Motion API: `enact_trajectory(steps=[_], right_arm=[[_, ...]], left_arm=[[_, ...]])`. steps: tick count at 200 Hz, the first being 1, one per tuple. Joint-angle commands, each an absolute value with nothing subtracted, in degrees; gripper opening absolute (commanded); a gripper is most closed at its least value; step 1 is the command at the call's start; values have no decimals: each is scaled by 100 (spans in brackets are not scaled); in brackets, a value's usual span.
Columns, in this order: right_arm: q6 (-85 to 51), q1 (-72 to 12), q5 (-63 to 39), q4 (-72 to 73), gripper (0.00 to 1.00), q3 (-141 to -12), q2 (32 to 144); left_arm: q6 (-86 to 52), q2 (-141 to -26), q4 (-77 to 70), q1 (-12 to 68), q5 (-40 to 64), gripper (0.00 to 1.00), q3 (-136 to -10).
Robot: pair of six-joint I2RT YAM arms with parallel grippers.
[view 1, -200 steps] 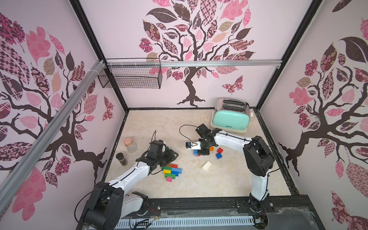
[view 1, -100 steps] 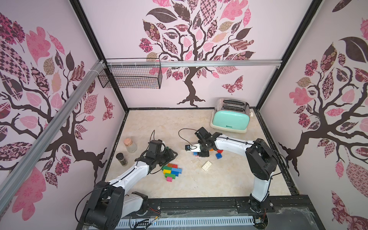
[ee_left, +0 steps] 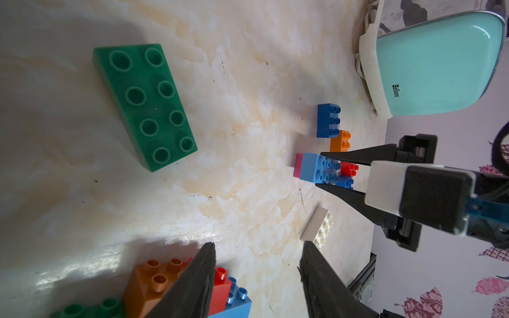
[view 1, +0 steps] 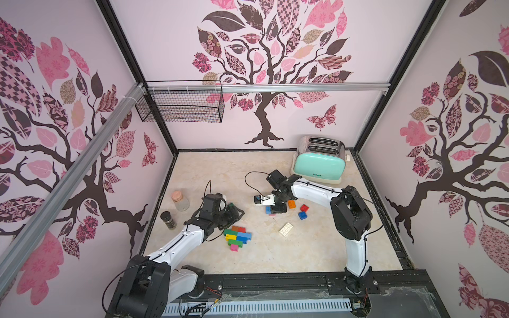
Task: Assemble a heart with lego
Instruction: Assemble the lego brick with the lego brick.
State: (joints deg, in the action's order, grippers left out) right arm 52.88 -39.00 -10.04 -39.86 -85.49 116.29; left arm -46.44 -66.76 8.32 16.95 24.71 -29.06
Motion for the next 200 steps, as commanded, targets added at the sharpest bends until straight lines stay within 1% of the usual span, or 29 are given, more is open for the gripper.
enact_trajectory(steps=[1, 27, 52, 75, 114, 127, 149, 150, 151, 152, 153, 154, 156, 161, 200], right_arm=[[5138, -3969, -956, -4320, 22, -8365, 12083], [5013, -4072, -1047, -4301, 22, -8487, 11690], [4804, -4237, -1088, -4400, 25, -8563, 11363], [4459, -4371, -1178, -4547, 25, -8655, 11368], [4025, -4453, -1310, -4335, 25, -8278, 11355], [3942, -4456, -1294, -4303, 26, -8247, 11322], [3785, -4453, -1370, -4253, 39, -8256, 11185], [3782, -4450, -1379, -4258, 42, -8259, 11178], [3781, -4449, -1388, -4260, 53, -8269, 11175], [3776, -4448, -1393, -4262, 75, -8270, 11173], [3773, -4448, -1395, -4258, 87, -8275, 11163], [3772, -4447, -1401, -4256, 93, -8281, 11158], [3766, -4447, -1400, -4257, 98, -8284, 11139], [3748, -4448, -1391, -4234, 99, -8292, 11102], [3522, -4448, -1223, -3805, 100, -8121, 10591]], left_arm=[[-4529, -6559, 868, 1609, 2532, 53, -2830], [-4537, -6496, 893, 1583, 2531, 53, -2819], [-4545, -6453, 933, 1582, 2529, 53, -2848], [-4563, -6383, 955, 1583, 2510, 53, -2865], [-4557, -6215, 1111, 1582, 2462, 53, -2842], [-4570, -6133, 1131, 1582, 2422, 53, -2809], [-4589, -6049, 1152, 1582, 2390, 54, -2777], [-4593, -6048, 1152, 1582, 2390, 54, -2777], [-4590, -6047, 1156, 1582, 2391, 54, -2777], [-4589, -6047, 1158, 1582, 2391, 54, -2782], [-4589, -6047, 1159, 1582, 2391, 54, -2784], [-4588, -6047, 1160, 1582, 2386, 54, -2779], [-4588, -6038, 1167, 1582, 2383, 54, -2778], [-4590, -6034, 1178, 1582, 2381, 54, -2786], [-4553, -5938, 1320, 1578, 2295, 54, -2819]])
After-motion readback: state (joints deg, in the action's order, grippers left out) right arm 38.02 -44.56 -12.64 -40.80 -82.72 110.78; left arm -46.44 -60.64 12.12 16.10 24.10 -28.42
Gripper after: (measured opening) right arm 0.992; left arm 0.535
